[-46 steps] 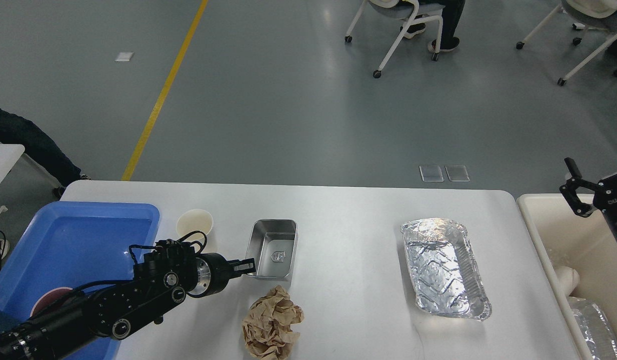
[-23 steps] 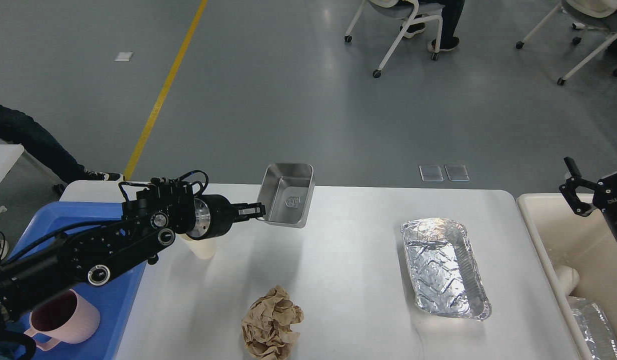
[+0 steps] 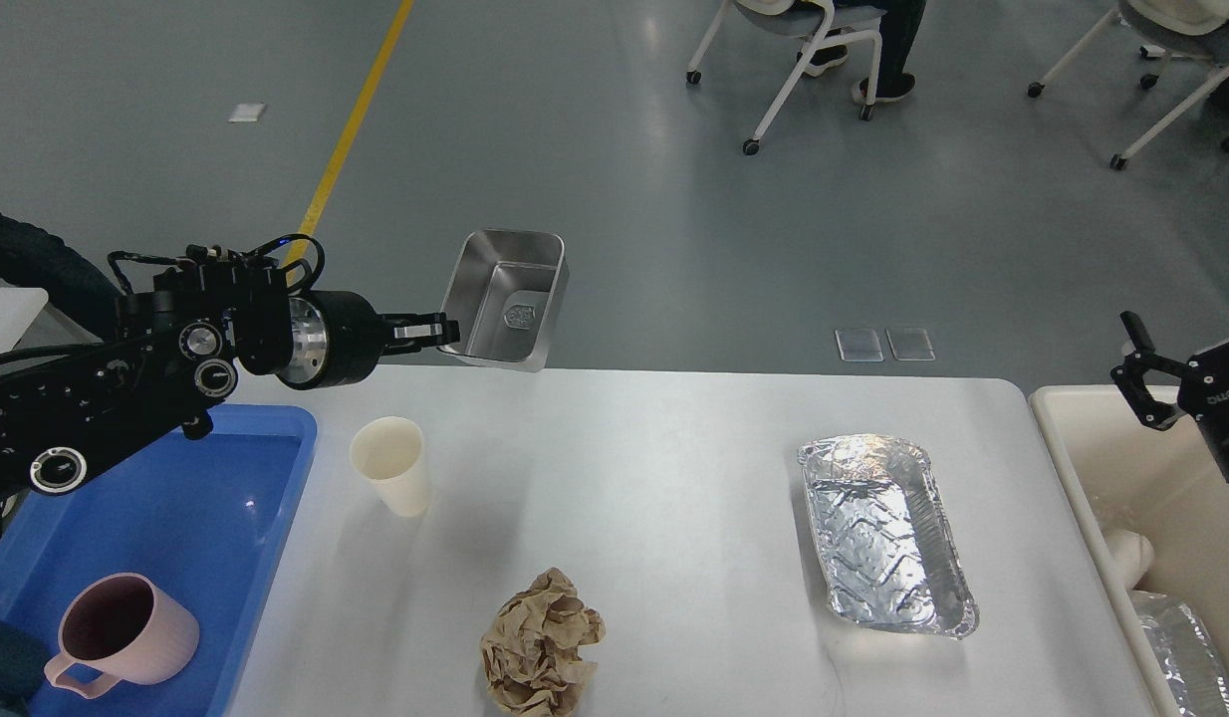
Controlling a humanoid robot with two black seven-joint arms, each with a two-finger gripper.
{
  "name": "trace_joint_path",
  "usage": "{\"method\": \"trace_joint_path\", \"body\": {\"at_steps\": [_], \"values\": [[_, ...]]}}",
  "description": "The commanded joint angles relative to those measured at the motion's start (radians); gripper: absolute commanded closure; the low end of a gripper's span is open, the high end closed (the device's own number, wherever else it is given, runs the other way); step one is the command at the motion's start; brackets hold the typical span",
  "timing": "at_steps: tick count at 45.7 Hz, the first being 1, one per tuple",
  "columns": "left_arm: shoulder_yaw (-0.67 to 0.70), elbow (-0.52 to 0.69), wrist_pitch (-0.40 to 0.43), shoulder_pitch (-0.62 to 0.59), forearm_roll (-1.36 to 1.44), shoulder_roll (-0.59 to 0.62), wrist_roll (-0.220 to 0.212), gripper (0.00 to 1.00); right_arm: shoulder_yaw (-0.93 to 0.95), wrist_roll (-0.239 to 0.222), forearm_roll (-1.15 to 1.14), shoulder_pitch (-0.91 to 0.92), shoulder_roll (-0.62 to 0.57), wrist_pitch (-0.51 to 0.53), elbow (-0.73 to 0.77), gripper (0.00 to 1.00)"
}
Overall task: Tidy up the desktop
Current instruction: 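Lift the steel box with the left gripper toward the blue tray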
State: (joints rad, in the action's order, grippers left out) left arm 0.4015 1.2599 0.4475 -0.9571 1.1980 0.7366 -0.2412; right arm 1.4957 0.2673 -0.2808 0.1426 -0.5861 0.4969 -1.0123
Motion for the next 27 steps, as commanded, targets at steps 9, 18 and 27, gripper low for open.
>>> {"method": "trace_joint_path", "body": {"at_steps": [9, 18, 27], "values": [[0.004, -0.054, -0.001, 0.049, -0.021, 0.263, 0.031, 0.99, -0.009, 0.0, 0.0, -0.003, 0.002, 0.0, -0.002, 0.0], [0.004, -0.21, -0.007, 0.104, -0.025, 0.303, 0.036, 0.98, -0.006, 0.0, 0.0, -0.009, 0.0, 0.002, -0.002, 0.0], [-0.001, -0.297, -0.007, 0.221, -0.021, 0.29, 0.1, 0.98, -0.006, 0.0, 0.0, -0.009, 0.0, 0.002, -0.002, 0.0]]}}
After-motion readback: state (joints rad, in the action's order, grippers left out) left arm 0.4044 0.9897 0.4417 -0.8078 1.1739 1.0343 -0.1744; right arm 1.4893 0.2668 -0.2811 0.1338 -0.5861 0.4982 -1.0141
